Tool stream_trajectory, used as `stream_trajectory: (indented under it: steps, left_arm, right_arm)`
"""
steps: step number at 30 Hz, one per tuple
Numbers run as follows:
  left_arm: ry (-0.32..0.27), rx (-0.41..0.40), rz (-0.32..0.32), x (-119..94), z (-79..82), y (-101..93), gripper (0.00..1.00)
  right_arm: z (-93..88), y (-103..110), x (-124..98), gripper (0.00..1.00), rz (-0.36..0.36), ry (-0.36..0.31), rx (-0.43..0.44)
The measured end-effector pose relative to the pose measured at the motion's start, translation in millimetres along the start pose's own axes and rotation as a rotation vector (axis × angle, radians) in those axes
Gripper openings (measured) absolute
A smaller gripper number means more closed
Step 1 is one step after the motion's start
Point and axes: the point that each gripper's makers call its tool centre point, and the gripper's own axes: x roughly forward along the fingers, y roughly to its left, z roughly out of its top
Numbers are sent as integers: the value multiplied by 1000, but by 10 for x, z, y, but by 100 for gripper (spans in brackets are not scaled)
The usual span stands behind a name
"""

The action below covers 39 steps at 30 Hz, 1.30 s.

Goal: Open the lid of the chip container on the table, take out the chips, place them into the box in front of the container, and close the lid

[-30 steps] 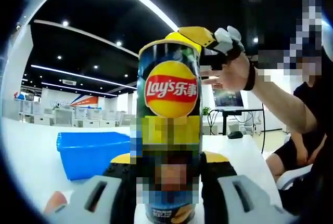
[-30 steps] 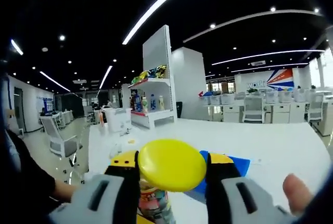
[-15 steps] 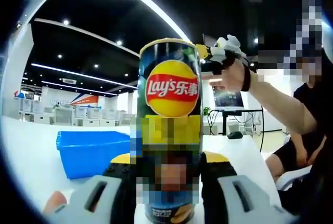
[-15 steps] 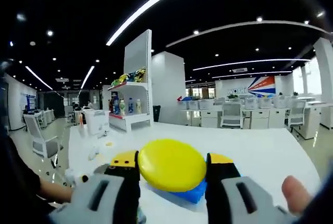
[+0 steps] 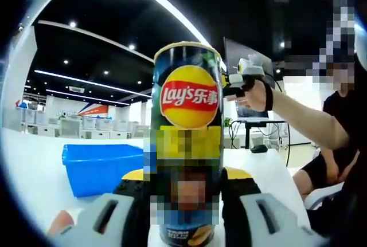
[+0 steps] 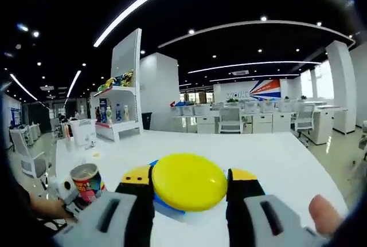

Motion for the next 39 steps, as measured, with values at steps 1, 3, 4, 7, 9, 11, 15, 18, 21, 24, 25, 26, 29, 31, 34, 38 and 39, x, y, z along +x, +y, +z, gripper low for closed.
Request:
stream_trajectory:
  steps: [1, 3, 4, 7, 9, 11, 15, 18, 21, 24, 25, 26, 29, 31, 34, 38, 39]
  left_arm:
    - [0, 0, 0, 0, -1, 0, 47]
    - [1, 2, 0, -1, -3, -2, 47]
    - [1, 3, 1, -1, -5, -3, 47]
    - [3, 6, 1, -1, -10, -2, 47]
    - [5, 7, 2, -2, -13, -1, 47]
    - [5, 10, 2, -1, -16, 1, 47]
    - [8, 19, 4, 2, -21, -1, 47]
    - [9, 22, 4, 2, -23, -2, 47]
    - [9, 25, 3, 1, -25, -2, 47]
    - [9, 29, 4, 1, -28, -1, 47]
    - [9, 31, 4, 1, -30, -1, 47]
    - [10, 32, 4, 1, -31, -1, 47]
    - [11, 34, 5, 1, -35, 1, 47]
    - [12, 35, 5, 0, -37, 1, 47]
    - [14, 37, 5, 0, -40, 2, 47]
    - [15, 40, 5, 0, -43, 2, 47]
    - [15, 40, 5, 0, -44, 1, 47]
  right_arm:
    - [-21, -18, -1, 44, -2, 1, 5]
    - [-77, -59, -5, 44, -12, 3, 13]
    - [-119, -96, -1, 44, -22, 9, 17]
    - [-230, -188, 3, 44, -55, 24, 3]
    - [-296, -235, 1, 44, -68, 31, 3]
    - [-393, -277, -2, 44, -81, 40, 7]
    - [-626, -364, 14, 44, -107, 59, 28]
    - [-850, -420, 36, 44, -133, 83, 38]
    - [-1083, -490, 48, 44, -176, 121, -3]
    - [-1387, -527, 91, 44, -189, 144, 4]
    - [-1451, -536, 95, 44, -199, 151, 7]
    - [-1528, -534, 92, 44, -215, 156, 3]
    - [-1704, -636, 76, 44, -249, 174, -21]
    - [-1802, -669, 61, 44, -270, 175, -30]
    - [-1920, -678, 47, 44, -283, 184, -42]
    - [-2013, -677, 23, 44, -297, 178, -61]
    - [-2029, -679, 22, 44, -298, 176, -59]
